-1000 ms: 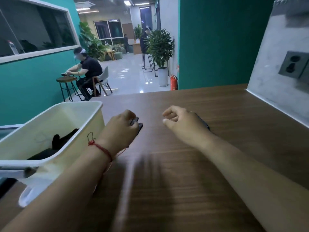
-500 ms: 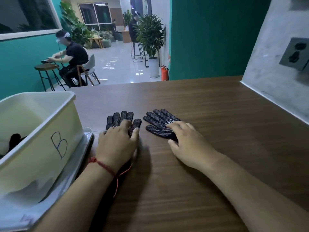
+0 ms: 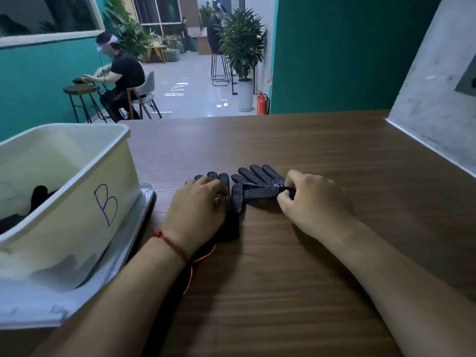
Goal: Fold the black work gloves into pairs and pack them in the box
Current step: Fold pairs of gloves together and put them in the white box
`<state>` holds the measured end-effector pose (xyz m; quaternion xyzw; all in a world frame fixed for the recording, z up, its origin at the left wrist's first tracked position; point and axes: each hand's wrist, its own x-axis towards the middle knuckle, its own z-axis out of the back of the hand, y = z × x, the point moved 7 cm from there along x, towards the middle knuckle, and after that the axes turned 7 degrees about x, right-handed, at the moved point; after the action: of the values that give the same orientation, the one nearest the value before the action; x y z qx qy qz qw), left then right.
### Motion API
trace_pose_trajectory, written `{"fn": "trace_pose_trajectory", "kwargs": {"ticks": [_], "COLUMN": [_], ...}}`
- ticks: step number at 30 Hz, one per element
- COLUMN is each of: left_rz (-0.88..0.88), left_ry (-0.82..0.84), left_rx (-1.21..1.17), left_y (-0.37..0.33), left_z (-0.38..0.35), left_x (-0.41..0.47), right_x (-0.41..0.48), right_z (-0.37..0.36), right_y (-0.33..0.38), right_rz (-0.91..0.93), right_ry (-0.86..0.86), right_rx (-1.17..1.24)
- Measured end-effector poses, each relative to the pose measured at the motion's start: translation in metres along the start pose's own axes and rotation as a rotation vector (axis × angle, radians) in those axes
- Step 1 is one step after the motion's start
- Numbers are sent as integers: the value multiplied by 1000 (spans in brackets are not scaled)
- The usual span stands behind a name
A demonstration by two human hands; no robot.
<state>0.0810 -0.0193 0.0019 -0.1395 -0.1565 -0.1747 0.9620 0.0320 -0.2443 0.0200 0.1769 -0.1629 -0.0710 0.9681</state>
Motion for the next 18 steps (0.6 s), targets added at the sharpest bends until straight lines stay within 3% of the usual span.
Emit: {"fn": "trace_pose_trajectory", "kwargs": {"ticks": [8,11,14,16,18], "left_rz": [-173,-199,-224,-170,-26], "left_ry": [136,104,8,41,242], "left_rx": [-208,-295,-401,-593,-947], "left_y": [-33,-45,-52,-53,-57], "left_z": [-9,-11,0,6,1], "left_x": [-9,-12,-14,-15,-18], "right_x": [1,0,-1,-2,-4], "right_z": [10,11,14,17,21], "right_y": [-2,3,12,18,24], "right_rz": [-170,-245,-154,-111,-97], "right_ry": [-59,-6,105,139,138], "right_rx": [957,1395,1689,1794,1874]}}
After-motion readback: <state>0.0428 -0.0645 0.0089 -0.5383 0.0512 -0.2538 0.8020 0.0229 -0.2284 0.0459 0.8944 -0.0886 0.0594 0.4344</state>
